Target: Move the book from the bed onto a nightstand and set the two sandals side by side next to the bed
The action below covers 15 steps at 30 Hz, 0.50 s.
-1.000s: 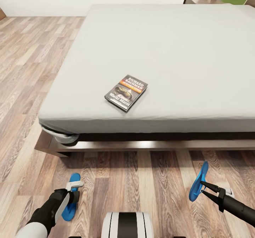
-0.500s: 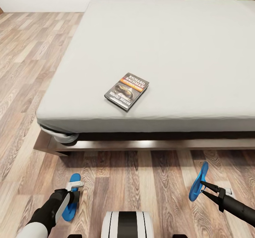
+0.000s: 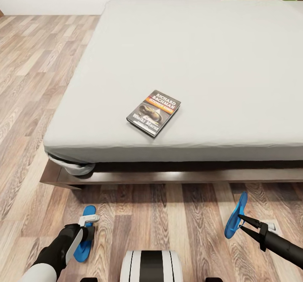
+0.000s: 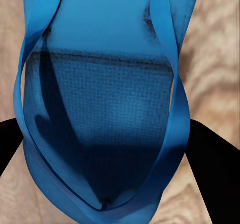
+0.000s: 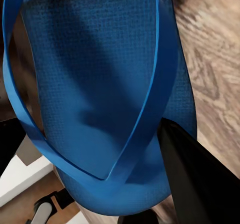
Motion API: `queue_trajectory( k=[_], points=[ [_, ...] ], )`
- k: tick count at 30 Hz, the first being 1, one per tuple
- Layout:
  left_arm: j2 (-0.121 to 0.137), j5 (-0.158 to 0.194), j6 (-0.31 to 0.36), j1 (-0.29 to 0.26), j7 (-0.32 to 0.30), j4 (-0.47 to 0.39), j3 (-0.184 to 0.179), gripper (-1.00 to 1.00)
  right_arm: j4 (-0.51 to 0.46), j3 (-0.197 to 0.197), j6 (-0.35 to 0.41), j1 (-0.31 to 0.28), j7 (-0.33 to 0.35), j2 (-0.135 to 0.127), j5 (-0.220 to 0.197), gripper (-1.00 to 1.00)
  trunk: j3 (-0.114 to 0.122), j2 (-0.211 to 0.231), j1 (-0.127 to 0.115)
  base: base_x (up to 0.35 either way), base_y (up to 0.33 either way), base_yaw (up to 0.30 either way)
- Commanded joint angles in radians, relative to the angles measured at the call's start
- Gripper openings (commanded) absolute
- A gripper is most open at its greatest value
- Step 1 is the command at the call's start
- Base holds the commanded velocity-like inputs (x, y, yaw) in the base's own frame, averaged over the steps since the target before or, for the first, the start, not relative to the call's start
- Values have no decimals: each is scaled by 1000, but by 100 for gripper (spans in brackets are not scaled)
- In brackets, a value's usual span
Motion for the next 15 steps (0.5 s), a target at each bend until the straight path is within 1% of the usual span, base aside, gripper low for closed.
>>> queue_trajectory(
  k=[1,9,13,15],
  points=[
    [0,9,5,0,7,-2,-1,-100,0,-1,7,0,0,0,-1,-100,-1,0,0,37,8,0],
    [0,10,6,0,8,-2,0,-100,0,-1,7,0,0,0,-1,-100,-1,0,0,6,1,0],
    [0,10,6,0,7,-2,0,-100,0,-1,7,0,0,0,-1,-100,-16,-1,2,0,0,0],
    [0,10,6,0,7,-2,0,-100,0,-1,7,0,0,0,-1,-100,-16,-1,2,0,0,0]
  ],
)
